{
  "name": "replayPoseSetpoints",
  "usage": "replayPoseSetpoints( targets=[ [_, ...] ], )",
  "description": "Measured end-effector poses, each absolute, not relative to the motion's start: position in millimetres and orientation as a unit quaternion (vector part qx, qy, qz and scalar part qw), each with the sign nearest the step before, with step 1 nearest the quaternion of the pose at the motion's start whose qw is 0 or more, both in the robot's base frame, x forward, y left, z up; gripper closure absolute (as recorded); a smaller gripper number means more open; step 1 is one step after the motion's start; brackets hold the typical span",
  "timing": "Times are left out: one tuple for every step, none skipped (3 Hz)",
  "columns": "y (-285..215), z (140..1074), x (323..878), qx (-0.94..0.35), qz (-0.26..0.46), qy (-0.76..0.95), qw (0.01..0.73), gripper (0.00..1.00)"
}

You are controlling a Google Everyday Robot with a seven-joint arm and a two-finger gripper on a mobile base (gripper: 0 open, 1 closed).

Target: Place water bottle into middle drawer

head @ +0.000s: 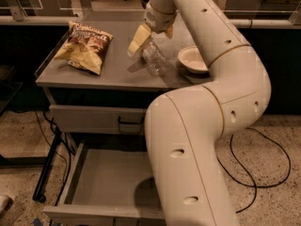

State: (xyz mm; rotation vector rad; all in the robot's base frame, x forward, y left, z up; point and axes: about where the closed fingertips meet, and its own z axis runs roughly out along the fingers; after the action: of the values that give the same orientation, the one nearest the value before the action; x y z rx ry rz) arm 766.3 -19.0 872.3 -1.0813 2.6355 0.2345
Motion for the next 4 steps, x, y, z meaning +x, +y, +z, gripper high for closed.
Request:
replayPoseSetpoints(
  targets=[
    [-4.4, 862.9, 765.8, -0.378, 0.092, 0.912, 0.132, 0.00],
    [10.5, 846.8, 764.5, -0.384, 0.100, 0.910, 0.117, 0.00],
    [14.6, 838.5, 766.1, -0.390, 0.098, 0.909, 0.113, 0.00],
    [14.7, 838.5, 766.1, -0.390, 0.098, 0.909, 0.113, 0.20]
  ],
)
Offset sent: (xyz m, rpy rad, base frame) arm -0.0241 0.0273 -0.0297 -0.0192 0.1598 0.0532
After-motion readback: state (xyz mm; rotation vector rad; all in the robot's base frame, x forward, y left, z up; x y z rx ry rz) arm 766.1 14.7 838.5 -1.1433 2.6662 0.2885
